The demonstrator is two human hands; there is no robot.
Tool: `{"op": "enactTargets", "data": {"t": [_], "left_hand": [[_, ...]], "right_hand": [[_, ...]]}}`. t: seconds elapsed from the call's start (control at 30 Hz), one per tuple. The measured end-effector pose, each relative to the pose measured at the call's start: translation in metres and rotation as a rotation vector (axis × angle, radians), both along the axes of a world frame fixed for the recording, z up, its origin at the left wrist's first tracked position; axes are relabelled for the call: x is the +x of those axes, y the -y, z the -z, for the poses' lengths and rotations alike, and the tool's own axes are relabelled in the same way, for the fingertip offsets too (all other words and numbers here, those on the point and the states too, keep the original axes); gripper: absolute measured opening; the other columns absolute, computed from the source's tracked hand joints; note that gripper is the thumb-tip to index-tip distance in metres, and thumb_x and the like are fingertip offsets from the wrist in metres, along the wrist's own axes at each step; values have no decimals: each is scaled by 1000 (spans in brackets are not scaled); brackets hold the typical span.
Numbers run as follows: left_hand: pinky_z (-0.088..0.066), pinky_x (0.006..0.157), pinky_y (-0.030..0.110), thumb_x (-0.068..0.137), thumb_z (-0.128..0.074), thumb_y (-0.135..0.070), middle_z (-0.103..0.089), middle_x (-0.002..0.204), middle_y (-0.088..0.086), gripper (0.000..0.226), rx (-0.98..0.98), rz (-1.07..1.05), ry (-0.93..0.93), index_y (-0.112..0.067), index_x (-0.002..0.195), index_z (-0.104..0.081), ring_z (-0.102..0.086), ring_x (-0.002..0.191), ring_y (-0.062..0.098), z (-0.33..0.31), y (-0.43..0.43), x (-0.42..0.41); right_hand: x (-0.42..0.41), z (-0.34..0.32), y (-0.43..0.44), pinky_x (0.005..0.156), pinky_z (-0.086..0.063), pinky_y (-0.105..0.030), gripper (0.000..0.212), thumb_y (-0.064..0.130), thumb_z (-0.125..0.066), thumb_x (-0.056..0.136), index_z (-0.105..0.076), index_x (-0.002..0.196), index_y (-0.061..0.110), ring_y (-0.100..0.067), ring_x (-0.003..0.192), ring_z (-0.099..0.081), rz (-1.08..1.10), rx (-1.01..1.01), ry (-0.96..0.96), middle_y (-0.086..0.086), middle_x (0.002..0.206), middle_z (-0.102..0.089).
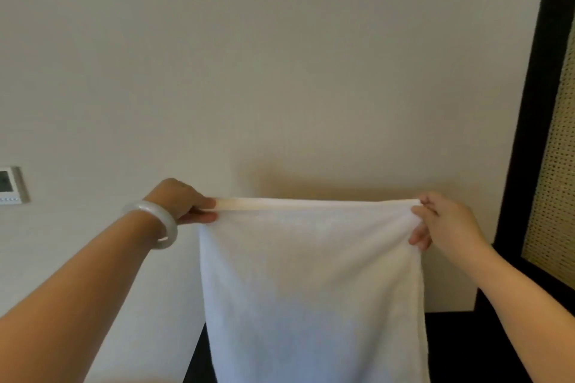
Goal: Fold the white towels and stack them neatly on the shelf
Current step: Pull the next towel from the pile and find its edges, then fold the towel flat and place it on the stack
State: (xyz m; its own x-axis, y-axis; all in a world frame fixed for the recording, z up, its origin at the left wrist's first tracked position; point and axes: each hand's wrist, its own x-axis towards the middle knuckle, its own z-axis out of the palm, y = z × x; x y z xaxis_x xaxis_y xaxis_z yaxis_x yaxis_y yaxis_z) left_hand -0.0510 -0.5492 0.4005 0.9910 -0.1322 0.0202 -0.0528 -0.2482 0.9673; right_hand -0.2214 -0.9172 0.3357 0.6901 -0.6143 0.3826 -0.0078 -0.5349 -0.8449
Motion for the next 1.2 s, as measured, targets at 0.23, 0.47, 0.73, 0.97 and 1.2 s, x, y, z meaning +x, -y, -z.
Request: {"op": "enactTargets", "data": {"t": [0.23, 0.47, 0.73, 0.97, 1.2], "left_hand": [[-59, 60, 24, 80, -66, 12, -68, 85, 20, 5, -278, -20, 158, 11, 82, -61, -73, 71, 30, -29, -17, -48], [-61, 73, 30, 78, -74, 5, -74, 89, 16, 12, -15, -1, -79, 9, 72, -64, -73, 78, 30, 150, -65, -121], [-46, 71, 23, 71, -83, -3, -68, 103, 6, 17, 325, 54, -502, 2, 76, -68, -67, 88, 20, 318, -86, -184], [-51, 86, 38, 78, -76, -3, -70, 100, 10, 11, 276, -10, -531, -5, 88, -69, -66, 93, 27, 326, -87, -202], [-52, 82, 35, 79, -74, -6, -74, 85, 7, 9, 328, 88, -567, -7, 89, -73, -69, 84, 24, 321, -100, -215]], "right_hand": [[-44, -32, -13, 60, -59, -31, 12, 12, -45, 103, -50, 114, 10, -22, 58, -70, -112, -113, 265, -14, 64, -69], [-117, 104, -36, 70, -59, -34, 64, 88, -63, 54, -68, 97, 40, -21, 71, -73, -321, 73, -222, -9, 78, -74], [-171, 245, -45, 76, -57, -23, 20, 7, -54, 97, -69, 103, 18, -9, 85, -73, -400, 202, -884, 4, 93, -75], [-180, 249, -57, 61, -52, -11, 19, 6, -54, 96, -68, 99, 18, -4, 80, -71, -274, 278, -798, 11, 87, -74], [-198, 259, -52, 70, -47, -11, 29, 9, -65, 88, -72, 88, 38, 13, 95, -62, -333, 164, -889, 30, 103, -67]]}}
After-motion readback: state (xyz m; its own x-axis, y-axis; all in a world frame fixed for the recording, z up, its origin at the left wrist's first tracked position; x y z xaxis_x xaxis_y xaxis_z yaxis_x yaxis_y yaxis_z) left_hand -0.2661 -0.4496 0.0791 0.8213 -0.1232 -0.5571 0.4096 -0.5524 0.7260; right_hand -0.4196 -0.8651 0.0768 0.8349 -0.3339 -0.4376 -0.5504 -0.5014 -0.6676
